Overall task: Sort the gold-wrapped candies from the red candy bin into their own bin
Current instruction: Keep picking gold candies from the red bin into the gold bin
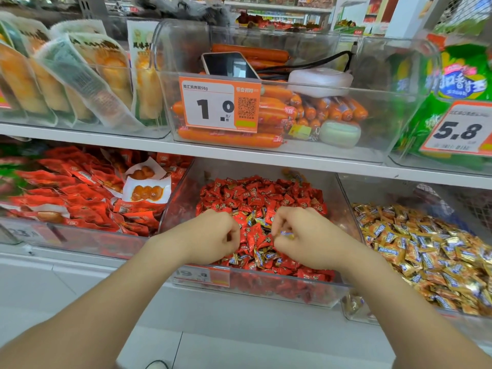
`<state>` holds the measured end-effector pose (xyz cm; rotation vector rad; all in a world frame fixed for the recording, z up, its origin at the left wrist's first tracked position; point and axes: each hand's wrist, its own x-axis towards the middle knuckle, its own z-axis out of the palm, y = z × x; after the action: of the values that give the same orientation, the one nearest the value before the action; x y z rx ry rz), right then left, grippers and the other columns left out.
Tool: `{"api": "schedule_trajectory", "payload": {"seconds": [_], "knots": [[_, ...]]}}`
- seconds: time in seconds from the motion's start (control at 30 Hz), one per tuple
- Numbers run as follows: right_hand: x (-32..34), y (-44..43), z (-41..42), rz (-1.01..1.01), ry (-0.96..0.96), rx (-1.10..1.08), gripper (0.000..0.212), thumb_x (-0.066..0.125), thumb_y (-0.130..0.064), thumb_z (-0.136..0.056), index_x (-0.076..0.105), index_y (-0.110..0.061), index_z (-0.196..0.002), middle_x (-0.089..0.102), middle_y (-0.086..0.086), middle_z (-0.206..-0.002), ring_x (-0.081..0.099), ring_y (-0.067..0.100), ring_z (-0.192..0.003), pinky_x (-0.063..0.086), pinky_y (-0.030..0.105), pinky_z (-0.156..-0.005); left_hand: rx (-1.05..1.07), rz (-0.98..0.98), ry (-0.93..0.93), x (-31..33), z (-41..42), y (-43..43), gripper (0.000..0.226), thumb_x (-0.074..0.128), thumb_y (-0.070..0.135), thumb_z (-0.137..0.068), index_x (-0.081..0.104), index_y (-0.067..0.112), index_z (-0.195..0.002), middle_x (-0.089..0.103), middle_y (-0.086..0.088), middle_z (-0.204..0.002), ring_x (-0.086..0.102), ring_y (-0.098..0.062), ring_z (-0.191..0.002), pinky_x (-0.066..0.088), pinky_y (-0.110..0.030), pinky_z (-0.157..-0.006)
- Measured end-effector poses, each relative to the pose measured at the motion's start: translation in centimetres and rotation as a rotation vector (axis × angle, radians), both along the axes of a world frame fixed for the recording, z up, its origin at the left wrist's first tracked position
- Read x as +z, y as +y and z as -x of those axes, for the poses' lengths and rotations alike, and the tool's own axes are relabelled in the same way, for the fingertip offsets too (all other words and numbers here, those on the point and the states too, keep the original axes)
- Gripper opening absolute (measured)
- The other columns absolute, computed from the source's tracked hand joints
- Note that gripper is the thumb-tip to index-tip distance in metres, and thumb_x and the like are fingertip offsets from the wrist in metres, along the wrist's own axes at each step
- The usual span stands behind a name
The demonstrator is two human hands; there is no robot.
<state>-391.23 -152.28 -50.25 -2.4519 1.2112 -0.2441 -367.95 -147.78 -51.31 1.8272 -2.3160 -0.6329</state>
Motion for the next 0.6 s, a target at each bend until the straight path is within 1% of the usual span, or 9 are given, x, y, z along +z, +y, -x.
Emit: {"api": "schedule_trajectory", "payload": {"seconds": [0.03,0.1,0.17,0.27,0.33,0.4,0.47,0.53,0.6], "knots": [[0.1,0.0,-0.1,0.004,-0.033,-0.008,0.011,0.058,-0.025,-0.092,0.064,-0.028,-0.084,0.069,-0.005,-0.069,0.064,0.013,-0.064,0.055,0.035,-0.067,-0.001,0.02,-0.021,-0.1,0.0,0.0,0.007,0.075,0.026,-0.093,0.078,0.023,-0.087,0.061,0.019,-0.054,0.059,0.007,-0.057,0.042,-0.016,-0.061],[-0.1,-0.2,-0.3,0.01,-0.046,-0.015,0.02,0.054,-0.032,-0.094,0.065,-0.028,-0.077,0.07,-0.002,-0.067,0.064,0.018,-0.064,0.055,0.035,-0.069,0.016,0.054,-0.088,-0.3,0.0,-0.1,0.018,0.088,0.04,-0.08,0.079,0.028,-0.091,0.059,0.017,-0.057,0.057,0.002,-0.06,0.044,-0.024,-0.061],[-0.7,-0.4,-0.6,0.032,-0.007,0.001,0.028,0.06,-0.052,-0.091,0.069,-0.03,-0.077,0.072,-0.01,-0.073,0.064,0.013,-0.076,0.054,0.037,-0.08,0.017,0.093,-0.171,-0.4,0.2,-0.2,0.025,0.09,0.042,-0.075,0.08,0.031,-0.094,0.055,0.019,-0.064,0.054,-0.001,-0.07,0.047,-0.029,-0.064],[-1.6,-0.2,-1.2,0.013,0.129,0.078,0.051,0.065,-0.082,-0.074,0.076,-0.037,-0.094,0.072,-0.021,-0.09,0.063,0.008,-0.094,0.056,0.042,-0.086,0.015,0.11,-0.233,-0.6,0.7,-0.2,0.019,0.089,0.037,-0.074,0.078,0.03,-0.088,0.059,0.017,-0.071,0.057,-0.007,-0.078,0.046,-0.029,-0.061],[-2.1,-0.1,-1.6,0.003,0.161,0.127,0.048,0.071,-0.076,-0.076,0.078,-0.035,-0.099,0.074,-0.018,-0.095,0.065,0.006,-0.092,0.058,0.041,-0.084,0.012,0.105,-0.255,-0.8,0.7,-0.3,0.006,0.081,0.027,-0.077,0.076,0.026,-0.08,0.066,0.014,-0.072,0.062,-0.011,-0.076,0.053,-0.031,-0.06],[-2.0,-0.3,-1.9,-0.001,0.115,0.15,0.035,0.08,-0.063,-0.079,0.079,-0.03,-0.09,0.073,-0.016,-0.081,0.064,0.0,-0.077,0.054,0.026,-0.076,0.002,0.074,-0.205,-0.9,0.4,-0.4,0.007,0.07,0.017,-0.078,0.073,0.022,-0.075,0.067,0.011,-0.071,0.064,-0.012,-0.074,0.059,-0.035,-0.063],[-1.2,-0.3,-2.1,-0.019,0.055,0.115,0.034,0.08,-0.058,-0.082,0.074,-0.024,-0.08,0.065,-0.012,-0.065,0.055,0.002,-0.063,0.041,0.017,-0.066,-0.004,0.039,-0.096,-0.6,0.0,-0.4,0.009,0.07,0.016,-0.081,0.071,0.021,-0.074,0.066,0.011,-0.071,0.061,-0.006,-0.072,0.053,-0.029,-0.063],[-0.3,-0.4,-1.7,-0.061,-0.06,0.023,0.038,0.072,-0.051,-0.09,0.066,-0.016,-0.077,0.06,-0.003,-0.06,0.047,0.005,-0.054,0.041,0.027,-0.059,0.009,0.062,0.016,-0.1,-0.2,-0.3,0.01,0.072,0.022,-0.084,0.066,0.022,-0.075,0.066,0.009,-0.075,0.059,-0.005,-0.073,0.047,-0.024,-0.064],[0.4,-0.8,-0.9,-0.113,-0.153,-0.057,0.035,0.062,-0.04,-0.098,0.061,-0.009,-0.081,0.058,-0.004,-0.058,0.044,0.007,-0.049,0.041,0.031,-0.054,0.039,0.076,0.114,0.3,-0.3,-0.1,0.012,0.07,0.024,-0.087,0.061,0.022,-0.08,0.065,0.007,-0.075,0.056,-0.005,-0.067,0.045,-0.024,-0.062]]}}
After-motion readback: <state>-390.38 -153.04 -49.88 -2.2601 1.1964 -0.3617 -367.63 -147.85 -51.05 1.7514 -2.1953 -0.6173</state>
